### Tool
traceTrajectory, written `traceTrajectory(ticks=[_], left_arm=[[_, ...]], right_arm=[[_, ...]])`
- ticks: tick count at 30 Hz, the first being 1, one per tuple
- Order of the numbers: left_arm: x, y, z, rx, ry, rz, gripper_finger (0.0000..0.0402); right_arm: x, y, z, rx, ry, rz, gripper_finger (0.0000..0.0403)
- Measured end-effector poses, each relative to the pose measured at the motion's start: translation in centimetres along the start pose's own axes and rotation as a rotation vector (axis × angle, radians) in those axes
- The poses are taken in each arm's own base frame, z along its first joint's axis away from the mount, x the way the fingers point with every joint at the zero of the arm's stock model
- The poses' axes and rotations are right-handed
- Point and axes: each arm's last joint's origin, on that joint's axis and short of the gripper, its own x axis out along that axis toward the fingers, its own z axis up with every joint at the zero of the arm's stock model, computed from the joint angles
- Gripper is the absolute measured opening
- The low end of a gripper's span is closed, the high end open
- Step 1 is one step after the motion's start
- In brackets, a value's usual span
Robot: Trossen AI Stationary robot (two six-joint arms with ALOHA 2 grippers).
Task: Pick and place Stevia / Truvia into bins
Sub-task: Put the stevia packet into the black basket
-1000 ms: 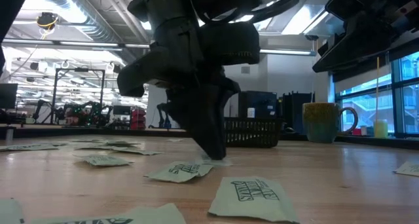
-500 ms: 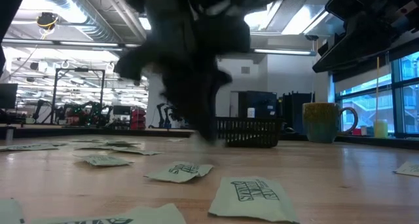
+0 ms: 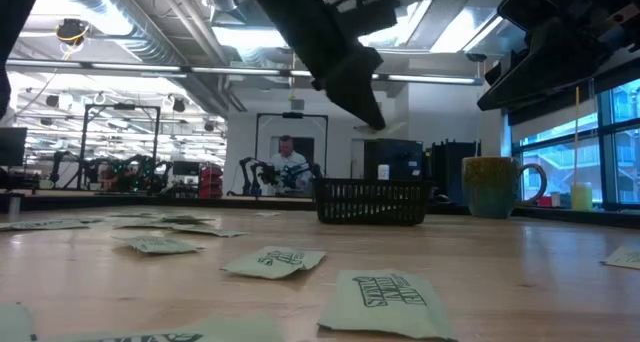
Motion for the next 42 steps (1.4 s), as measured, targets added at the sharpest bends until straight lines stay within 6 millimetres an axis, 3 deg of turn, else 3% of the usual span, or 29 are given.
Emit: traceTrajectory(ticks=[7,14,27,34,42], left_arm=[[2.5,3.1,-0.8,-0.076,0.035,-0.026,0.0004],[3.3,4.8,-1.5,-0.16,0.071,-0.03,0.0004],[5.6,3.9,-3.1,-0.14,0.154,-0.055,0.0005],[5.5,4.2,-3.0,-0.155,0.144,-0.055,0.0017],[5.4,4.2,-3.0,-0.154,0.147,-0.058,0.0058]], right_arm=[[0.0,0.0,-0.1,-0.001,0.006,-0.001,0.0099],[0.0,0.0,-0.1,-0.002,0.009,-0.001,0.0099],[0.0,0.0,0.0,0.011,-0.006,0.008,0.0099],[-0.3,1.5,0.4,-0.009,-0.022,0.28,0.0099],[0.1,3.5,-0.8,-0.017,0.063,0.334,0.0099]])
